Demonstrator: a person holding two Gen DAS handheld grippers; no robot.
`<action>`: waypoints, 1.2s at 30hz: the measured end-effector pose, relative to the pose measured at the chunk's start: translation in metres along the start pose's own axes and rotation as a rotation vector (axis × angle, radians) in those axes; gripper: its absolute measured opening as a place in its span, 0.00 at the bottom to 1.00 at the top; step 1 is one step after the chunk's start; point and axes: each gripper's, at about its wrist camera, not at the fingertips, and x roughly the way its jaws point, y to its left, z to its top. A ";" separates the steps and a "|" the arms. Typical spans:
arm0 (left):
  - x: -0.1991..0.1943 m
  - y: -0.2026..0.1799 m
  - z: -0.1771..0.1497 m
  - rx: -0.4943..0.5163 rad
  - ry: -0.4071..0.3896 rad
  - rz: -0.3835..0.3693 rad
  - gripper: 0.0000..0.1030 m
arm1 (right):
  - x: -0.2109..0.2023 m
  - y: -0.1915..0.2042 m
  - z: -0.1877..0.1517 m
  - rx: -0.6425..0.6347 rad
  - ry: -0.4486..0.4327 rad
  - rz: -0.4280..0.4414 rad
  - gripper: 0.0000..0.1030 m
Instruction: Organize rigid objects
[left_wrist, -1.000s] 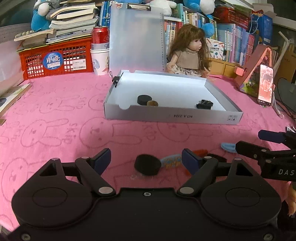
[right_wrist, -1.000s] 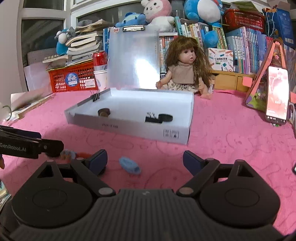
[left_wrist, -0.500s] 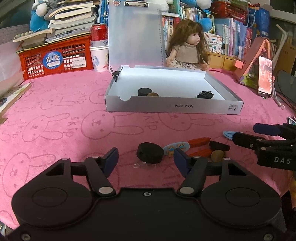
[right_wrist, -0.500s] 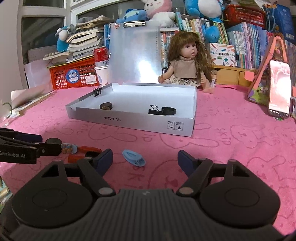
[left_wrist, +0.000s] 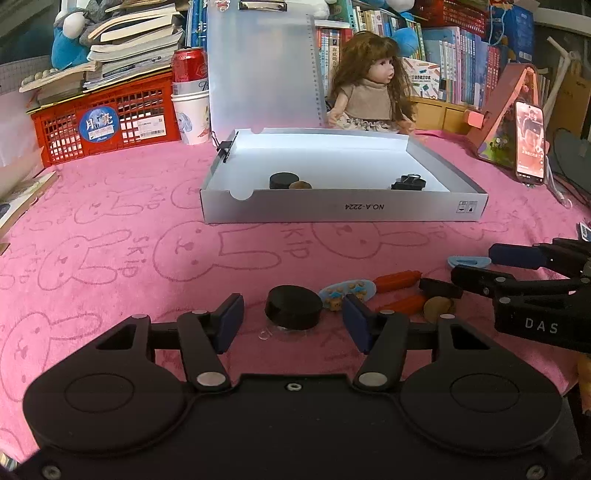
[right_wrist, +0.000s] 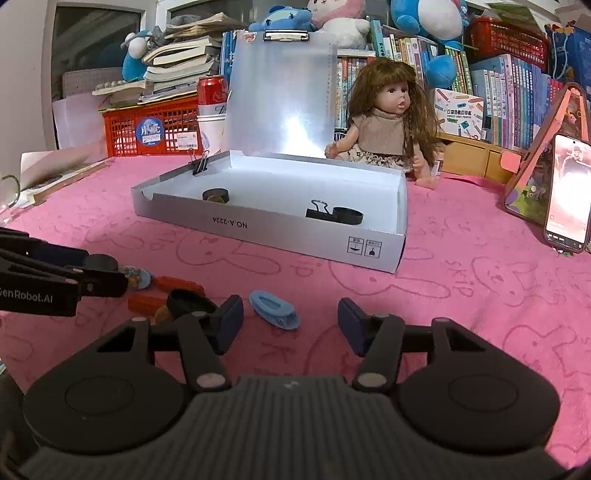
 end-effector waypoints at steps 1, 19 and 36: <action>0.000 0.000 0.000 0.001 0.000 0.001 0.54 | 0.000 0.000 0.000 -0.003 0.001 0.001 0.63; 0.000 0.001 0.001 0.006 -0.009 0.008 0.30 | -0.004 0.005 0.001 -0.013 -0.013 0.019 0.23; -0.007 -0.001 0.005 0.003 -0.020 -0.003 0.30 | -0.011 0.009 0.005 -0.019 -0.035 0.015 0.19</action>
